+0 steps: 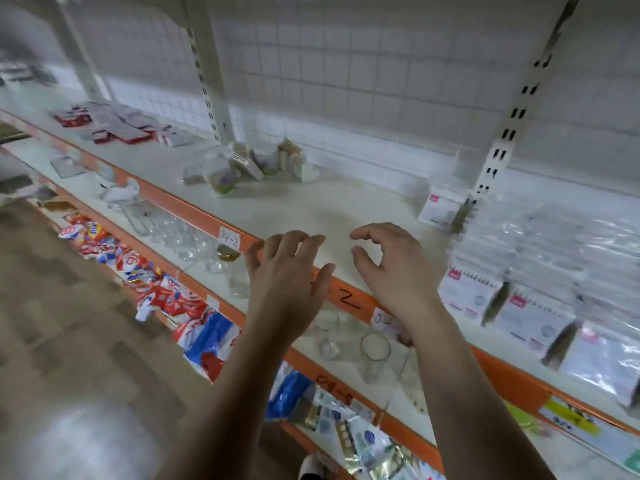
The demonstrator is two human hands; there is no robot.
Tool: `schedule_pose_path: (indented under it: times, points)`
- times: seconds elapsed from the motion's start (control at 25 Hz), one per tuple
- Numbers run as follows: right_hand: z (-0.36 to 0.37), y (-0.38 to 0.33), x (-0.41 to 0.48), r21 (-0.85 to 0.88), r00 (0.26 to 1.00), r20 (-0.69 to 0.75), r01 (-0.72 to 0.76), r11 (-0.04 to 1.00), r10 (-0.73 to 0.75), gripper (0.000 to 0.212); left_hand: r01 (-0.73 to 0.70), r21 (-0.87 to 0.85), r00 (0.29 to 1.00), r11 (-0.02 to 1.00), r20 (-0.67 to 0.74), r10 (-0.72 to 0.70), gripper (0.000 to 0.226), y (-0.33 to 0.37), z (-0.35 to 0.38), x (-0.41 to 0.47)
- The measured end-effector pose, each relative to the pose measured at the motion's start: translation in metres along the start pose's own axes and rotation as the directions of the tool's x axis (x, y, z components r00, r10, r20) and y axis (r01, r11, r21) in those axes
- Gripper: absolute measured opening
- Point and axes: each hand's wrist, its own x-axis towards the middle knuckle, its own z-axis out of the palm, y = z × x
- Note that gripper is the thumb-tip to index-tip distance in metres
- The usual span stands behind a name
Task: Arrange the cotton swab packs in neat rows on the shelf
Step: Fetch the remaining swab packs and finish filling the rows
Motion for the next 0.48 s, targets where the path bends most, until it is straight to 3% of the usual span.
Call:
schedule_pose_path:
  times: [0.48]
  points:
    - [0.127, -0.034, 0.161, 0.077, 0.987, 0.138, 0.075, 0.994, -0.085, 0.025, 0.179, 0.072, 0.984, 0.981, 0.009, -0.18, 0.046, -0.145, 0.017, 0.108]
